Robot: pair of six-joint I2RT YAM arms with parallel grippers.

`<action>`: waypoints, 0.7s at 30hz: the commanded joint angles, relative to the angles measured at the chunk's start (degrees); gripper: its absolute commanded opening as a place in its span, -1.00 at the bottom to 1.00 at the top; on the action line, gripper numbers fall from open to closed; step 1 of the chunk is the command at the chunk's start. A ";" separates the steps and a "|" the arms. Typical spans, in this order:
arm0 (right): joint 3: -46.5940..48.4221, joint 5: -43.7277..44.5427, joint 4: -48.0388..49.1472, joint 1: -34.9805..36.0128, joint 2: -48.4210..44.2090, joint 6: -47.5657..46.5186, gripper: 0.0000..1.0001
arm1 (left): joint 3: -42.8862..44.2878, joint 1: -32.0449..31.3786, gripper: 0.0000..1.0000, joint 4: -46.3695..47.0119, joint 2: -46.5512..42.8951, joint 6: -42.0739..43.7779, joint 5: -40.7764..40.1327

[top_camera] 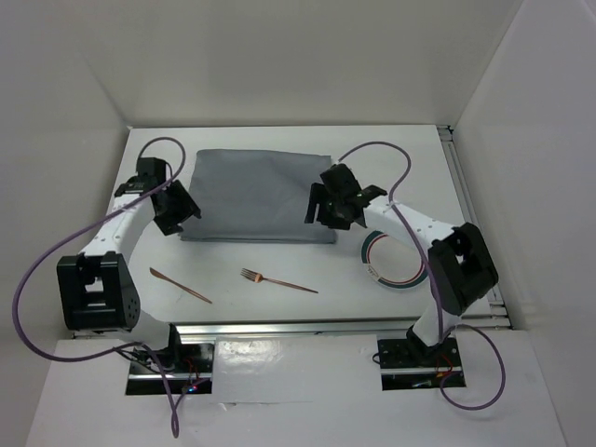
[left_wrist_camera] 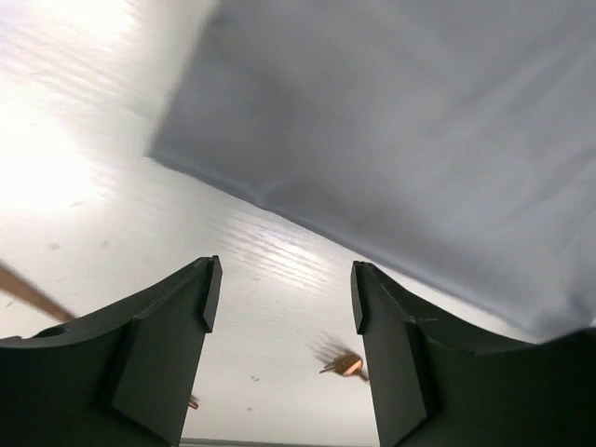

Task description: Set the dinner table for one person

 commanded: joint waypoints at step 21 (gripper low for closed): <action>-30.56 -6.88 16.30 0.07 -24.58 32.15 0.58 | -1.10 10.27 0.60 7.94 16.56 -5.06 5.37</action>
